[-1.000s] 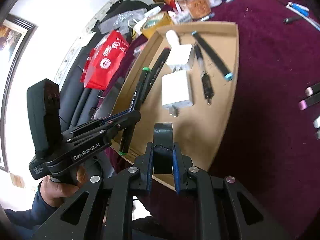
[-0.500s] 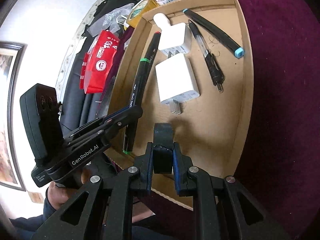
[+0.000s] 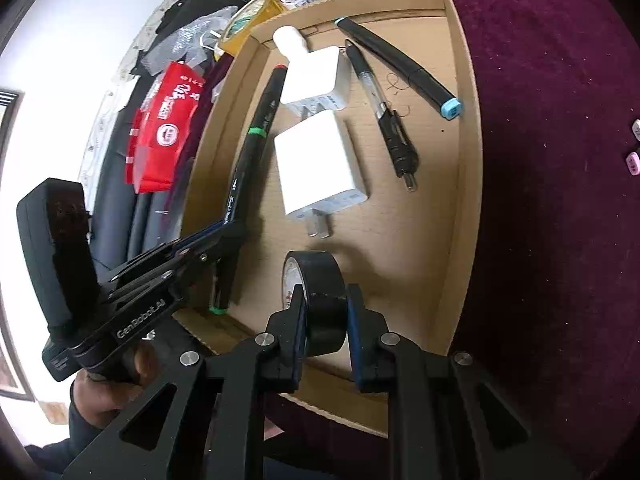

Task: Organize rigid objects
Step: 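Carry the marker and tape roll over the tray and lower them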

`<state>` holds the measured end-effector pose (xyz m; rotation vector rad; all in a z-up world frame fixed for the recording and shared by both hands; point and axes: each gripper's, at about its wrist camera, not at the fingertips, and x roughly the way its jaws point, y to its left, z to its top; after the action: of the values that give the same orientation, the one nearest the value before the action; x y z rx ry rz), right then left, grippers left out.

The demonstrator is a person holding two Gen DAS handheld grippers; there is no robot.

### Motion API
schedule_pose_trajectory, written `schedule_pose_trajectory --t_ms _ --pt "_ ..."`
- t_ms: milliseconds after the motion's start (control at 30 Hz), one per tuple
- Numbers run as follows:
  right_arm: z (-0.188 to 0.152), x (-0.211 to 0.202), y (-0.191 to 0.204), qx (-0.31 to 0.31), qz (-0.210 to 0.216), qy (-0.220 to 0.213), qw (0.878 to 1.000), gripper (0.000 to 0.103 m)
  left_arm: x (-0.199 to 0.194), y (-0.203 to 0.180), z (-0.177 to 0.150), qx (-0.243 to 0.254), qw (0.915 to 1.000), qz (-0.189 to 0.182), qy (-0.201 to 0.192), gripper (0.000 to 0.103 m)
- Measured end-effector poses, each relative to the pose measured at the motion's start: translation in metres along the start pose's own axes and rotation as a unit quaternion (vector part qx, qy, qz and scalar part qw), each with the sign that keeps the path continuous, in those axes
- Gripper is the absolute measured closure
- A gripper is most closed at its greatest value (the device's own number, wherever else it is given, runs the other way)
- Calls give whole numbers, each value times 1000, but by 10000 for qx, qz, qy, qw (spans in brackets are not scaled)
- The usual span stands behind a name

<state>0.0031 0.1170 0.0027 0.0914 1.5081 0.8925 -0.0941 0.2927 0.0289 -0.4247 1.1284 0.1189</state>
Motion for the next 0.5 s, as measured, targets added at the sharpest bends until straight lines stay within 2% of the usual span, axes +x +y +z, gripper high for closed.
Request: schedule_pose_trajectory --t_ms 300,500 --pt "0 11 -1 188 22 81 9998 85 -5 3 -4 57 10000 -16 2 89" --pt "5 24 14 -55 155 134 9998 85 -22 6 -6 61 9998 45 -194 89"
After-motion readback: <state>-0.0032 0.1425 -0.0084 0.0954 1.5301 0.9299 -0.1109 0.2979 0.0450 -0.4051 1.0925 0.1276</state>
